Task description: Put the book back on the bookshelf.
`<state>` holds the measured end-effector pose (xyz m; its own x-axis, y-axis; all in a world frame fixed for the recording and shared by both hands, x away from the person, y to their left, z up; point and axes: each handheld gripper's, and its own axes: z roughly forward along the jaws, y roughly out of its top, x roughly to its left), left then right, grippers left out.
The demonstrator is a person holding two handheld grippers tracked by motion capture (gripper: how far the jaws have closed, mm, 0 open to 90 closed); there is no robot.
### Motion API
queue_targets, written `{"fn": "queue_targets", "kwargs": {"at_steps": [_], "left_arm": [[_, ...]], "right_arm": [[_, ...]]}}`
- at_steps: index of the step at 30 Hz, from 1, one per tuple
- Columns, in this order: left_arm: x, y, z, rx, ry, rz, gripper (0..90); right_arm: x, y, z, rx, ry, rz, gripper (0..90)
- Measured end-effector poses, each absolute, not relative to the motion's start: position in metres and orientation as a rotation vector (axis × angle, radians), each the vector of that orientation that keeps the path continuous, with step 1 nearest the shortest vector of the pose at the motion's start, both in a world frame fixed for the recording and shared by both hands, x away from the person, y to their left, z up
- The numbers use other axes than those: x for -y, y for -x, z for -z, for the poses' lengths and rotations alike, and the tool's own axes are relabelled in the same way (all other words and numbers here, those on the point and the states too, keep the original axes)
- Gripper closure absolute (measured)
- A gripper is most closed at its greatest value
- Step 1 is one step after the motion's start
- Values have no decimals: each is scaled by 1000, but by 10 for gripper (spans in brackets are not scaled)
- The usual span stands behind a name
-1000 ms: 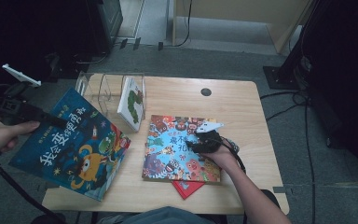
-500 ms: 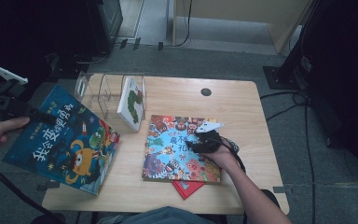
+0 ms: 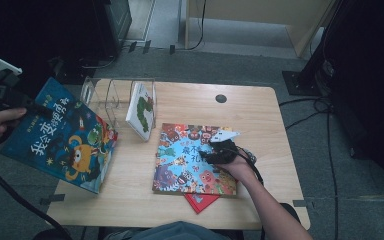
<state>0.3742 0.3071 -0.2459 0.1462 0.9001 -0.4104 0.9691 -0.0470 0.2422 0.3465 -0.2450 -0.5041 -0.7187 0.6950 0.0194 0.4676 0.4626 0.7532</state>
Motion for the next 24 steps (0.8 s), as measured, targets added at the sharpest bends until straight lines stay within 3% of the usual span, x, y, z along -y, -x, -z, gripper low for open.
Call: {"fn": "queue_targets", "kwargs": {"at_steps": [24], "left_arm": [[-308,-415,227,-1880,-1980,169,832]], "right_arm": [[245,-346,504,-2425,-991,-1113,396]]}}
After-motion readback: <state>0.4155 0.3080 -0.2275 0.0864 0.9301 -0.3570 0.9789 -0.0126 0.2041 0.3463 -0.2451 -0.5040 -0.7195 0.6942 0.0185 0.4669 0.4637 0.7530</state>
